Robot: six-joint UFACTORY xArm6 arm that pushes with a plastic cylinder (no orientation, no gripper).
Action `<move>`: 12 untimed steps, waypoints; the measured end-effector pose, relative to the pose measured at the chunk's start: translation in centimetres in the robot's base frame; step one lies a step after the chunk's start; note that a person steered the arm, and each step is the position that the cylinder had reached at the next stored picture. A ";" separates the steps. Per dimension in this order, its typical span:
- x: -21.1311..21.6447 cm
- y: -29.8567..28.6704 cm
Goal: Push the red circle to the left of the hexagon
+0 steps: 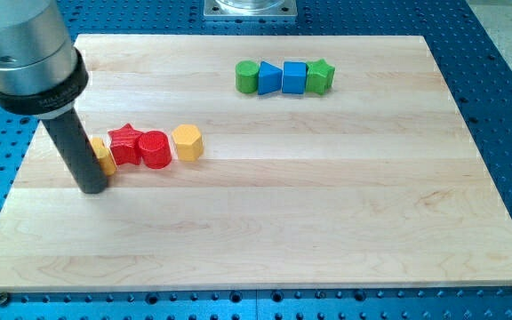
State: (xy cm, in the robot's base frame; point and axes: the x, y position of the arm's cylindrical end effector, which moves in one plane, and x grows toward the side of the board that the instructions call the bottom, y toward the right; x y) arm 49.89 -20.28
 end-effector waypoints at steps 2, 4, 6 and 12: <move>-0.1 -1.4; 0.0 -0.6; 0.0 1.0; -2.2 0.3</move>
State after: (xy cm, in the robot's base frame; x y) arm 47.64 -20.00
